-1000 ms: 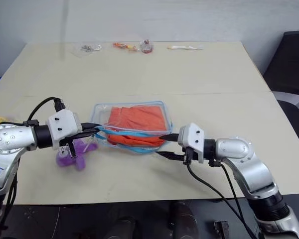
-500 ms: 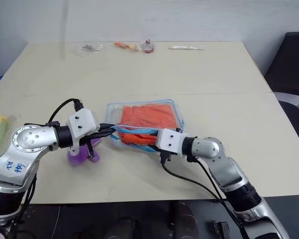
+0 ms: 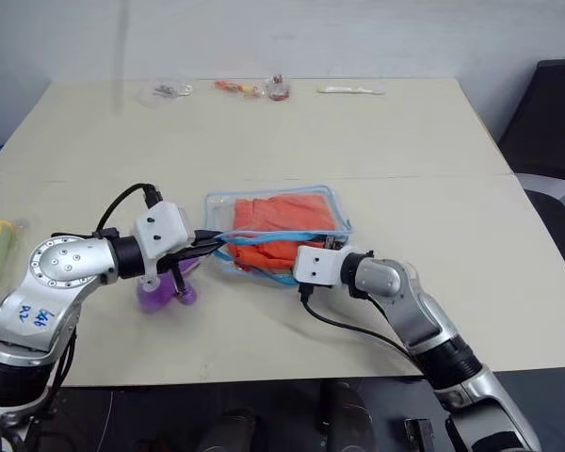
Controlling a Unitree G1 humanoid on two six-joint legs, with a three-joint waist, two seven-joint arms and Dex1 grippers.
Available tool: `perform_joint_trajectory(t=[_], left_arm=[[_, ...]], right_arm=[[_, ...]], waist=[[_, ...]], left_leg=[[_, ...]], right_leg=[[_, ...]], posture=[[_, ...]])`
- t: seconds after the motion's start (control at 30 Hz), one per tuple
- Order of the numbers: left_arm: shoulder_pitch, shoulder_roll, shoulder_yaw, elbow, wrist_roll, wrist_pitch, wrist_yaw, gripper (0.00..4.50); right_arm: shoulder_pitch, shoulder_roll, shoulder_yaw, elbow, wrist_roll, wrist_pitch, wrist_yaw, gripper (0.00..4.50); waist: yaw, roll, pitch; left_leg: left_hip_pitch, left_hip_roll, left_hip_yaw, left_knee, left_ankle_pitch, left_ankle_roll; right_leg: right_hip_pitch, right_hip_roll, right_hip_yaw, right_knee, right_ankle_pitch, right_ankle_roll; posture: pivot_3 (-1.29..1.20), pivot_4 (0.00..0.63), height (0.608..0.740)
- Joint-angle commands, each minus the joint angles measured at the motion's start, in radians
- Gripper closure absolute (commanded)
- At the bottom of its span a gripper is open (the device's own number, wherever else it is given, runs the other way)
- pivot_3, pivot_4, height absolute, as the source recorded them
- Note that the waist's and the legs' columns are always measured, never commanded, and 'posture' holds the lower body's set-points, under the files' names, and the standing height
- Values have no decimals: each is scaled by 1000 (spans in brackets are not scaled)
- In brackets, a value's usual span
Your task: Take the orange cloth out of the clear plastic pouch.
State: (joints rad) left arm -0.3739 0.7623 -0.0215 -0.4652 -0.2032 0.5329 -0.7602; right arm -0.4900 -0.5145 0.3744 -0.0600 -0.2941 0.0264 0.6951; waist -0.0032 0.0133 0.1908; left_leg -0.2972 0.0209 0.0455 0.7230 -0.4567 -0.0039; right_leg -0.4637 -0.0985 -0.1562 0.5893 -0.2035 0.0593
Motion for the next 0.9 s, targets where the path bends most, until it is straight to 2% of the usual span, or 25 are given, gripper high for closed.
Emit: perform_joint_trajectory(t=[0.03,0.27,0.47,0.6,0.67,0.83,0.9], left_arm=[[-2,-9,-3,-54,-9,11,11,4500],[-15,-33,-20,-54,-2,26,25,4500],[-21,-41,-26,-46,1,23,32,4500],[-25,-45,-27,-42,3,21,37,4500],[-27,-45,-27,-39,4,20,40,4500],[-32,-50,-28,-25,9,16,49,4500],[-34,-54,-30,-20,14,18,55,4500]], right_arm=[[-26,1,22,25,-61,-45,-24,1215],[-111,42,102,135,-253,-68,-121,1215],[-129,80,137,238,-336,-72,-187,1215],[-121,97,137,268,-333,-76,-187,2111],[-116,96,136,261,-329,-78,-181,2943],[-117,82,124,247,-318,-95,-171,4487],[-115,79,117,240,-304,-99,-154,4487]], waist=[[0,0,0],[-1,0,0],[-1,-1,-1],[-1,-1,-1],[-1,-1,-1],[1,-1,-1],[1,-1,-1]], left_leg=[[0,0,0,0,0,0],[0,0,0,0,0,0],[0,0,0,1,0,0],[1,0,0,1,0,0],[1,0,0,1,0,0],[0,0,-1,1,0,0],[0,0,-2,1,0,0]], right_leg=[[0,0,0,0,0,0],[0,0,1,1,0,0],[1,0,1,1,0,0],[2,0,1,1,0,0],[2,0,1,1,0,0],[2,0,1,1,0,0],[2,0,0,1,0,0]], posture=[[0,150,740],[0,150,740],[0,150,740],[0,150,740],[0,150,740],[0,150,740],[0,150,740]])
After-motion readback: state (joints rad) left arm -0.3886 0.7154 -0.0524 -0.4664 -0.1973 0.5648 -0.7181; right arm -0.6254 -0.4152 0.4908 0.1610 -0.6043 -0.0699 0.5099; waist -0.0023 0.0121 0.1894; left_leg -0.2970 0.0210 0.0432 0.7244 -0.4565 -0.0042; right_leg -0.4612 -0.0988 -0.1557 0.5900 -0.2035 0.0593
